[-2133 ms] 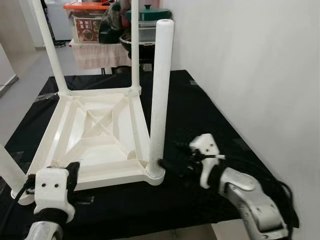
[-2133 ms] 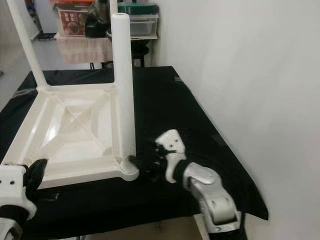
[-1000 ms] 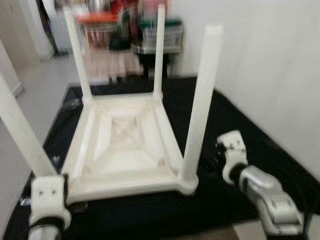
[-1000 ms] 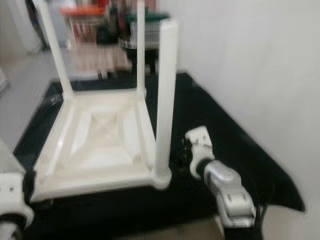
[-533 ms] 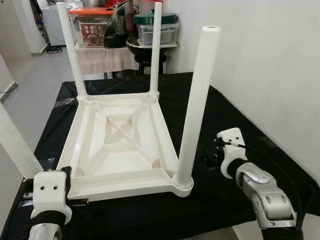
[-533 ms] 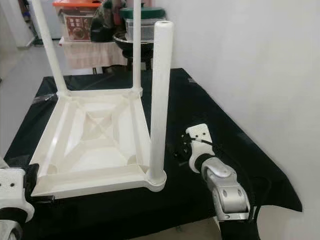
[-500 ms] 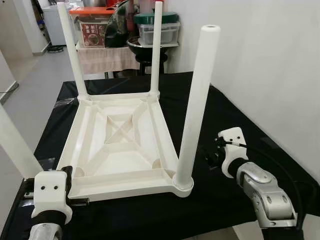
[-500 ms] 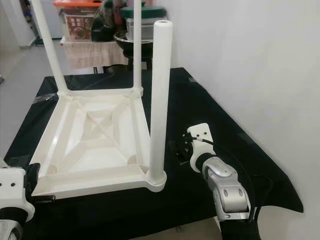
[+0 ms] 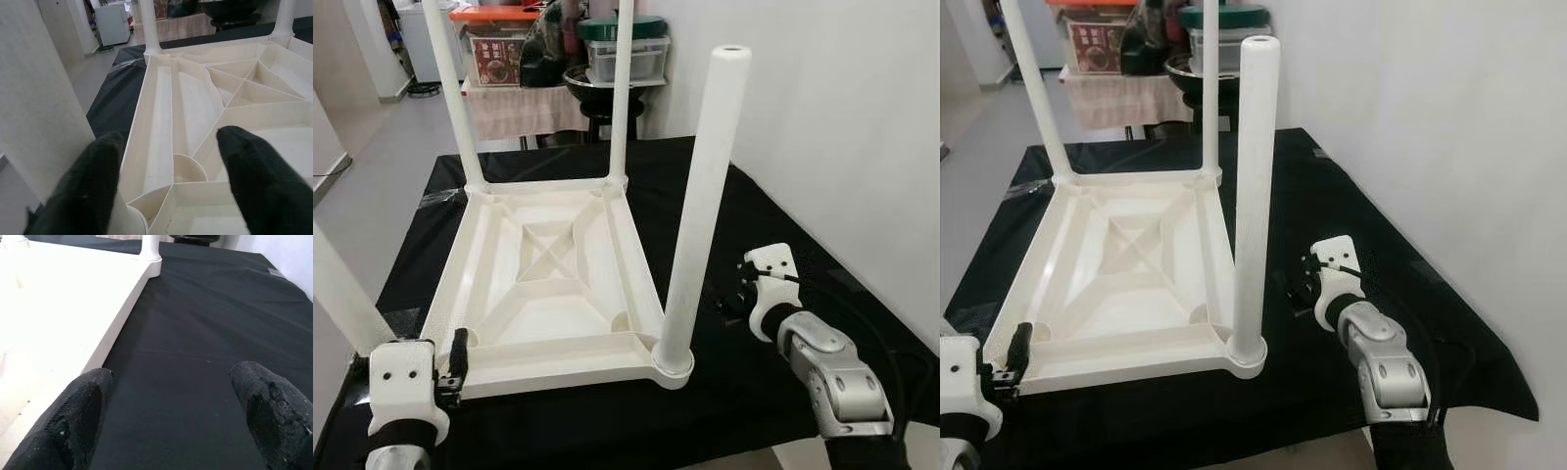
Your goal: Building children table
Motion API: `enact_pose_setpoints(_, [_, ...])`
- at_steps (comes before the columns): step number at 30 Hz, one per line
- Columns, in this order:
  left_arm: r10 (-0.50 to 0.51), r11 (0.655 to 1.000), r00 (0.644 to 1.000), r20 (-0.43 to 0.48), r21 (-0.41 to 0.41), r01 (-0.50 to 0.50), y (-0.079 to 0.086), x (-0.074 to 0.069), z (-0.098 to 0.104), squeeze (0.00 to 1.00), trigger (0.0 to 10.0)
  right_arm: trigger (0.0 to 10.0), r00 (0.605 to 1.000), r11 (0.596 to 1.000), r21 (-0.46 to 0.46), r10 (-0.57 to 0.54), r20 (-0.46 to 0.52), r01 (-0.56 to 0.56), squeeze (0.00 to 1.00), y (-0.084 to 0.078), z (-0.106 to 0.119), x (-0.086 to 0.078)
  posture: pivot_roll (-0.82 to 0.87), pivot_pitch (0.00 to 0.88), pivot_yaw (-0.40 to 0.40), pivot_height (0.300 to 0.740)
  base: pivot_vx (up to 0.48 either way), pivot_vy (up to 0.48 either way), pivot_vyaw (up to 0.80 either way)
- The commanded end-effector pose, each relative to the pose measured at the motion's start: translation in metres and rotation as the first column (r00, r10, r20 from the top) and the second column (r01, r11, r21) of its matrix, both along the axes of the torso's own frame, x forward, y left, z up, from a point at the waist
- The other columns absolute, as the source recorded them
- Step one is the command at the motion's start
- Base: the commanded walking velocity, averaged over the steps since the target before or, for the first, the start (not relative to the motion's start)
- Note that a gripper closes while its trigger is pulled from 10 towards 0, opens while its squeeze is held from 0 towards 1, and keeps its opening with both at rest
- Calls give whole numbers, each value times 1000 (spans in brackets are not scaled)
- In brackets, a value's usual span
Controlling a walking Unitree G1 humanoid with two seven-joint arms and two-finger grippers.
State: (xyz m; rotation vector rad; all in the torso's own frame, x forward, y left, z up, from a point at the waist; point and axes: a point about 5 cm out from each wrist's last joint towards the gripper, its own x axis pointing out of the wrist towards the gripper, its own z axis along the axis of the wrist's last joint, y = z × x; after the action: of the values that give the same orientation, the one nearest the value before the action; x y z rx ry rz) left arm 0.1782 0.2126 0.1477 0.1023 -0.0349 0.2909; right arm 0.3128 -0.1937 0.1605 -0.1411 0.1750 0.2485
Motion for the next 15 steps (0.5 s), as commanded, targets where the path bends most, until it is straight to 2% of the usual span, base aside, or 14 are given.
enact_pose_setpoints(1, [26,1000,1000,-8,-2,-26,5,-2,-3,1000,10000,10000,1000,1000,-3,5,8,-5,0,2,1,1,47,32,-32,740,0,0,0])
enact_pose_setpoints(4, [28,1000,1000,-9,-2,-28,5,-3,-4,1000,10000,10000,1000,1000,0,5,9,-5,0,2,1,1,48,33,-31,740,0,0,0])
enact_pose_setpoints(8, [39,999,999,-5,-4,-39,7,-4,-4,1000,10000,10000,999,1000,12,-8,41,7,0,-13,9,2,47,32,-31,740,0,0,0])
enact_pose_setpoints(11, [40,999,999,-4,-5,-40,7,-4,-4,1000,10000,10000,998,1000,16,-7,59,6,0,-16,13,2,47,32,-31,740,0,0,0])
enact_pose_setpoints(14, [40,999,999,-2,-4,-40,8,-3,-4,1000,10000,10000,994,999,44,-20,105,15,0,-24,23,3,46,31,-30,740,0,0,0])
enact_pose_setpoints(15, [39,999,999,-1,-4,-39,8,-3,-4,1000,10000,10000,988,996,87,-31,150,18,0,-30,33,4,48,31,-27,740,0,0,0])
